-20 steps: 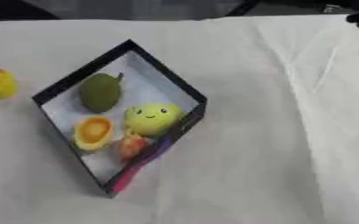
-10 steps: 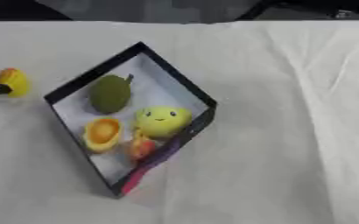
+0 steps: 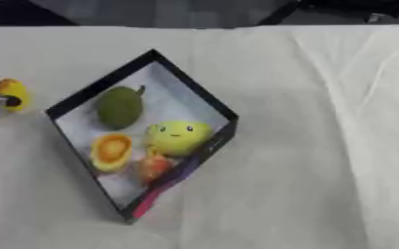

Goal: Pick up objects on the table and place them in the box.

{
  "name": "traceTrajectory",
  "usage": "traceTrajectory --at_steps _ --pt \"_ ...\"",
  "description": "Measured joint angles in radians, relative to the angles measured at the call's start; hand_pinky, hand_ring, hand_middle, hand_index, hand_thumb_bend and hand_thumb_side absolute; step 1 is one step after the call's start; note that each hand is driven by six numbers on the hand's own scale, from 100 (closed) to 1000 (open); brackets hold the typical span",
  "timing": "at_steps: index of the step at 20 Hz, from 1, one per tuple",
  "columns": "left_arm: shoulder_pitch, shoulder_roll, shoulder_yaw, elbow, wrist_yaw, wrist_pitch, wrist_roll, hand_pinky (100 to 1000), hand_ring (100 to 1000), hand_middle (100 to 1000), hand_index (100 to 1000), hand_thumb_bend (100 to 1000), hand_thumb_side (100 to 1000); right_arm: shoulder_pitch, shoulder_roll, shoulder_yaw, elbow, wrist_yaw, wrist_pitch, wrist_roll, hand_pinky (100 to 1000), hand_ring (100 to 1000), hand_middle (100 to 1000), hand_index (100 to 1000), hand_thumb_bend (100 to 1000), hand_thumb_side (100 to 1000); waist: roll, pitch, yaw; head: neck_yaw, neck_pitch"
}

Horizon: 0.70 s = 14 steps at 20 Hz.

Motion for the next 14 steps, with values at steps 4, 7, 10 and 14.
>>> traceTrajectory --at_steps 4,7,10,14 --pt "-0.01 -0.013 0.0 0.019 -0.013 0.008 0.015 820 791 745 869 576 433 -0.003 0.002 0.0 0.0 0.0 0.001 0.001 897 718 659 830 100 661 0.0 0.0 -0.004 -0.001 -0.002" --pt "-0.016 -0.02 0.0 0.035 -0.028 0.013 0.034 811 786 738 845 526 405 -0.003 0.005 0.0 0.0 0.0 0.001 0.002 897 718 659 830 100 663 0.0 0.0 -0.007 0.0 -0.008" --pt "-0.018 -0.029 0.0 0.048 -0.047 0.017 0.053 800 778 731 833 474 365 -0.003 0.008 0.0 0.0 0.0 0.002 0.002 897 718 659 830 100 664 0.0 0.001 -0.01 0.0 -0.009" --pt "-0.025 -0.04 0.0 0.061 -0.075 0.017 0.07 775 720 674 825 410 240 -0.003 0.009 0.0 0.0 0.0 0.002 0.003 897 718 659 830 100 665 0.0 0.001 -0.013 0.004 -0.009"
